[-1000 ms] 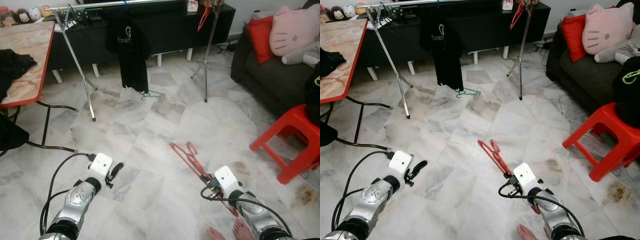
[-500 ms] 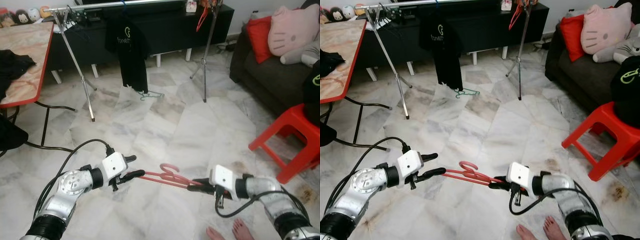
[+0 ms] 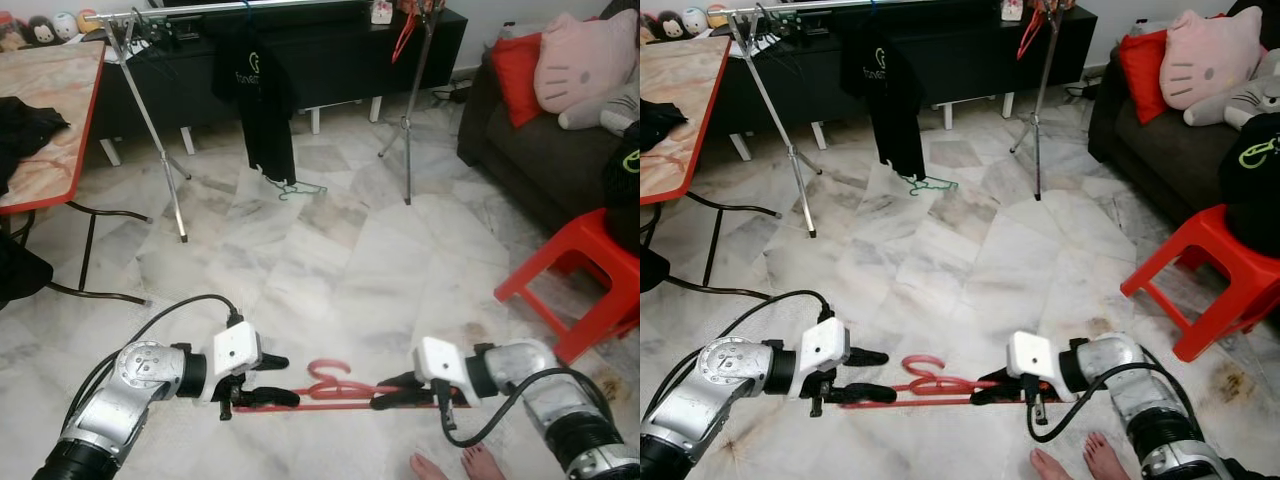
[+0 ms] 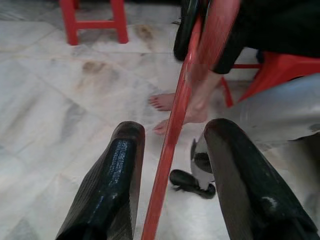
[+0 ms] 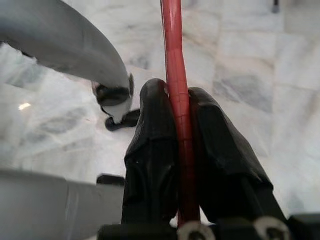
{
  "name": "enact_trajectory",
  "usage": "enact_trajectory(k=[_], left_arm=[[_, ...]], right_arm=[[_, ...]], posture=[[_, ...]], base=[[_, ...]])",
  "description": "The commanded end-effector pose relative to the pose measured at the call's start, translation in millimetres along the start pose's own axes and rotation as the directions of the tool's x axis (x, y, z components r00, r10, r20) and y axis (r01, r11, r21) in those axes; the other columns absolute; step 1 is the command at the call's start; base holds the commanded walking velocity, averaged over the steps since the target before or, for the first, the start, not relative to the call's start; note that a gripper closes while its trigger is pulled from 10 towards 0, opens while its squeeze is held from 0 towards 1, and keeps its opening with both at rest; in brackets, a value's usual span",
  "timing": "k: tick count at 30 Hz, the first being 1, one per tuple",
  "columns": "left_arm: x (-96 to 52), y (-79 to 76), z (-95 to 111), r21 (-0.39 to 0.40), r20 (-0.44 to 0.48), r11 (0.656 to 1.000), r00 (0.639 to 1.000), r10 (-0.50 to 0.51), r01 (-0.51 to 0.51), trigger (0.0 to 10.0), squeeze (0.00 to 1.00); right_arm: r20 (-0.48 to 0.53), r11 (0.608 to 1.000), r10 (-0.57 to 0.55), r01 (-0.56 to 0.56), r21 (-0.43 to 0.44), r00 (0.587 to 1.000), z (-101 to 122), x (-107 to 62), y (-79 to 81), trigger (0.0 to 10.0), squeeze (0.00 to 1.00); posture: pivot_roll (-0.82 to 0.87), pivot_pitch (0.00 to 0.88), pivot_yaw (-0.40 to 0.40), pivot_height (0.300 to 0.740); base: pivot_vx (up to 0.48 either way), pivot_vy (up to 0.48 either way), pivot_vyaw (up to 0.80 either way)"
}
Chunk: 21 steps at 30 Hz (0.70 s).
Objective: Hang hanger
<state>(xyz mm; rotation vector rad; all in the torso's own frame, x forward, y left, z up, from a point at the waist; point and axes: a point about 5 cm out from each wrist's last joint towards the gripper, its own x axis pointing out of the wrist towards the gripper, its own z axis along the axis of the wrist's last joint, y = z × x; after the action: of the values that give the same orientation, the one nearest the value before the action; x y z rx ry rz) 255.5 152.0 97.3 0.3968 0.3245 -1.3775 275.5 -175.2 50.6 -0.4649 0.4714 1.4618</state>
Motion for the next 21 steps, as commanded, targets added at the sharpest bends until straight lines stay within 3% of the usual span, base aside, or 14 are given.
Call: enact_trajectory(k=[1, 11, 21], left_arm=[[-1.4, -2.8, -3.1, -0.007, -0.033, 1.0, 0.999, -0.018, 0.018, 10.0, 0.0], [-3.6, -2.5, -20.5, -0.05, -0.106, 0.998, 0.994, 0.019, -0.024, 10.0, 0.0], [1.2, 11.9, -19.0, -0.056, -0.049, 0.987, 0.988, 0.146, -0.149, 10.0, 0.0]], right_arm=[[0.0, 1.0, 0.0, 0.0, -0.016, 1.0, 7.2, 0.8, -6.7, 10.0, 0.0], [0.031, 0.998, -0.039, 0.041, -0.056, 0.999, 27.6, 1.0, -24.5, 10.0, 0.0], [0.062, 0.999, 0.007, -0.005, -0.037, 0.998, 29.2, 7.8, -20.8, 10.0, 0.0]], posture=[[0.02, 0.071, -0.06, 0.74], [0.01, 0.058, -0.073, 0.74], [0.01, 0.044, -0.073, 0.74]], base=[[0.0, 0.0, 0.0], [0.0, 0.0, 0.0], [0.0, 0.0, 0.0]])
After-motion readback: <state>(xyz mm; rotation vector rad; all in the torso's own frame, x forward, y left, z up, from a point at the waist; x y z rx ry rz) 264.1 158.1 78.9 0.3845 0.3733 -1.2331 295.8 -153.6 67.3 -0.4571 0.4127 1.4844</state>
